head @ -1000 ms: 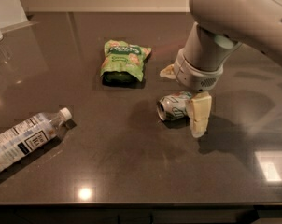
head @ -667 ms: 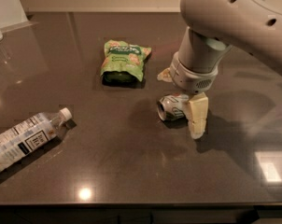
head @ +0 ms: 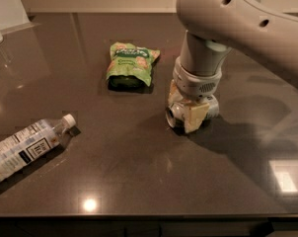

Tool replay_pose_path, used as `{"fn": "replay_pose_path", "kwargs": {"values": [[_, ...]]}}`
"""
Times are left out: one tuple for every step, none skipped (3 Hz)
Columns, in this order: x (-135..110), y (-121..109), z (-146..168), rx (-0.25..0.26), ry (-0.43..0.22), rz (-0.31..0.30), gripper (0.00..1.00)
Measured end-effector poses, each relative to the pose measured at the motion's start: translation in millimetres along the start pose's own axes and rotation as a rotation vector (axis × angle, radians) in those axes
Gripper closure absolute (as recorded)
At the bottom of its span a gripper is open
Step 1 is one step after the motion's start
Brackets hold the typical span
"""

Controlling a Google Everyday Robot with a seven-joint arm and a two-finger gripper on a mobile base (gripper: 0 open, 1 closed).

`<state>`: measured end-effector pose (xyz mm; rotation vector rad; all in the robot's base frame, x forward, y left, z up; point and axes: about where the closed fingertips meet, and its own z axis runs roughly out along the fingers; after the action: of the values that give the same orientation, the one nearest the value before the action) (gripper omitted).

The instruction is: Place 7up can upright

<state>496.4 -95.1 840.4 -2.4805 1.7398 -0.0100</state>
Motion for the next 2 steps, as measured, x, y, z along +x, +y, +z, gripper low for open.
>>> {"fn": "replay_pose_path", "kwargs": {"values": [[0.2,-3.3,-4.2,-0.005,0.01,0.013,0.65],[2.3,-10.8,-21.7,-0.004,-0.043,0.075,0.88]]}}
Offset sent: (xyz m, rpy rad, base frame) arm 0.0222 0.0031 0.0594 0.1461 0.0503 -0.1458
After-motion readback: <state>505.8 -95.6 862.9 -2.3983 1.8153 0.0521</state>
